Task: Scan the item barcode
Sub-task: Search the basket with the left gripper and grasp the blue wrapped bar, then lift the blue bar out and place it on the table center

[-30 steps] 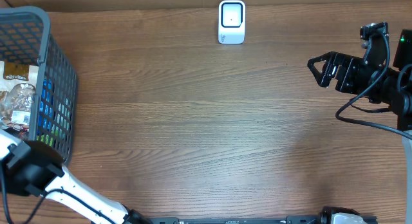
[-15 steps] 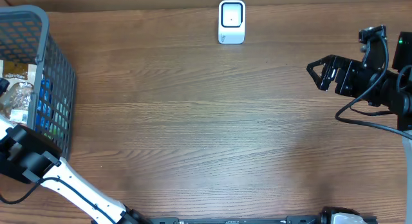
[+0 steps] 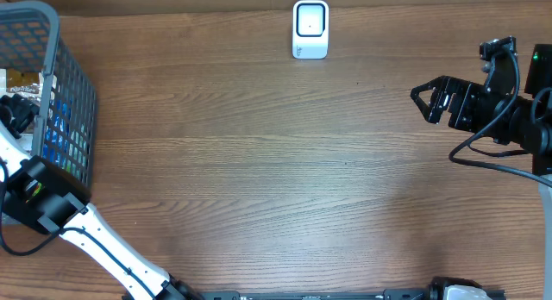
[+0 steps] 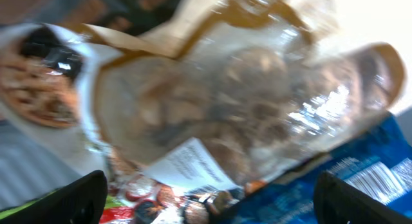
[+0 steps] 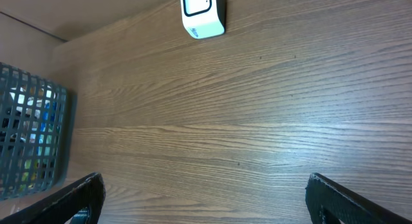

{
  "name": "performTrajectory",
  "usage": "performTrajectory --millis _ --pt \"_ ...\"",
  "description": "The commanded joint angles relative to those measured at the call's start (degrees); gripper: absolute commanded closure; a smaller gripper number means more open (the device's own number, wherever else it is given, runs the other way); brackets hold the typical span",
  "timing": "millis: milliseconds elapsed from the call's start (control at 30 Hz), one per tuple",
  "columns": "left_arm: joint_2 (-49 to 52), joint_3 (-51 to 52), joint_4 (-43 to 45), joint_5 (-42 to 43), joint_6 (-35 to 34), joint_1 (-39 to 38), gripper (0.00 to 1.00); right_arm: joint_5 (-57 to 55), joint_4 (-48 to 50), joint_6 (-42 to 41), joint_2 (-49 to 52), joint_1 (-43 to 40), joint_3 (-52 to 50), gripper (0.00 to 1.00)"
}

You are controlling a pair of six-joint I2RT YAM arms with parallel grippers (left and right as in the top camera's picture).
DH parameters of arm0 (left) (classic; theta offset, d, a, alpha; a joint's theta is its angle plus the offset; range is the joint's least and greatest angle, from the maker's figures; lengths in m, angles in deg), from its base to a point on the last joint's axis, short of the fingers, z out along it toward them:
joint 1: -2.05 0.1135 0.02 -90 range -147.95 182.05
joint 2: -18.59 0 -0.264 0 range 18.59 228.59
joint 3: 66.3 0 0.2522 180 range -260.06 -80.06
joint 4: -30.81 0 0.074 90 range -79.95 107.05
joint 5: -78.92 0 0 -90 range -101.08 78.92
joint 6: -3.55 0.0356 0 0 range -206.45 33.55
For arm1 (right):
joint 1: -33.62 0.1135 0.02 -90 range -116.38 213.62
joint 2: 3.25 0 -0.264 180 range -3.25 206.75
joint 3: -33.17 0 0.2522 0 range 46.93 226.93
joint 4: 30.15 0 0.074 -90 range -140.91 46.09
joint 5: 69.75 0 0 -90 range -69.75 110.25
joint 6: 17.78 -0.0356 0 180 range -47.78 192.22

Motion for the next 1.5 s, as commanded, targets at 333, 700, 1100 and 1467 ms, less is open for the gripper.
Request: performTrajectory --millis 333,700,1100,1467 --pt "3.7 0.0 0.0 15.5 15.3 -3.6 0.08 -0.2 0.5 -0.1 -0.3 0.4 1.2 0.0" --pt "3.7 0.1 0.1 13.8 16.2 -6.6 0.38 -0.2 0.8 -0.1 -0.3 0.4 1.2 0.0" --pt "6.5 0.7 -2.5 12.2 15.9 -6.8 0.3 -0.2 1.0 0.0 -0.3 0.4 1.2 0.0" --pt "6.5 -1.1 -4.3 11.8 13.1 -6.2 0.95 -0.2 1.2 0.0 -0.3 0.4 1.2 0.0"
